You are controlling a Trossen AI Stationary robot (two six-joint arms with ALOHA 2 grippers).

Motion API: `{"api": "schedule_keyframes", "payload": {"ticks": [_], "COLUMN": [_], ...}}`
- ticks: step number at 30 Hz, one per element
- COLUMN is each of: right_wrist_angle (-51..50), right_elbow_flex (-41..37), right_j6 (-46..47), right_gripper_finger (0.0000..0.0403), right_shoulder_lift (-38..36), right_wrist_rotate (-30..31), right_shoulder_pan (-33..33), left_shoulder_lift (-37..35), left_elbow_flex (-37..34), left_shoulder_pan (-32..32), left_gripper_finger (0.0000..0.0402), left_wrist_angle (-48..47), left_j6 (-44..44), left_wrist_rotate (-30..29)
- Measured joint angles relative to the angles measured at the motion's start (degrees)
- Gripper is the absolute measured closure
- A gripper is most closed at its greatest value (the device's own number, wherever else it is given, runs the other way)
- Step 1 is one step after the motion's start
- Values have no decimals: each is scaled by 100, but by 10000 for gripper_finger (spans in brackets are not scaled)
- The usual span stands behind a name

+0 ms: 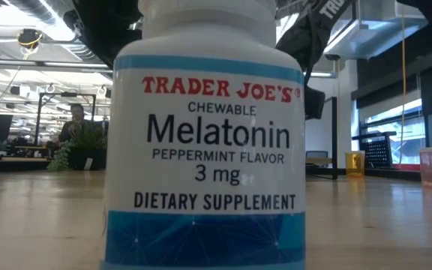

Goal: Pick and place medicine bottles onto shelf by color
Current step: Put the green pill bottle on the shelf aligned with the green bottles

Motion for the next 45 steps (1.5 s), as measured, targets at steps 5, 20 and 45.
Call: {"api": "schedule_keyframes", "payload": {"ticks": [5, 20, 45], "right_wrist_angle": [17, 33, -962], "right_elbow_flex": [0, -2, -2], "right_j6": [2, -215, 919], "right_gripper_finger": [275, 275, 275], "right_shoulder_lift": [96, 96, 96], "right_wrist_rotate": [-3, -7, -5], "right_shoulder_pan": [0, -258, 253], "left_shoulder_lift": [0, 0, 0], "left_elbow_flex": [0, 0, 0], "left_shoulder_pan": [-2, -2, -2], "left_gripper_finger": [207, 207, 207], "left_wrist_angle": [20, 36, 64], "left_j6": [41, 79, 82], "left_wrist_rotate": [-4, -4, -3]}}
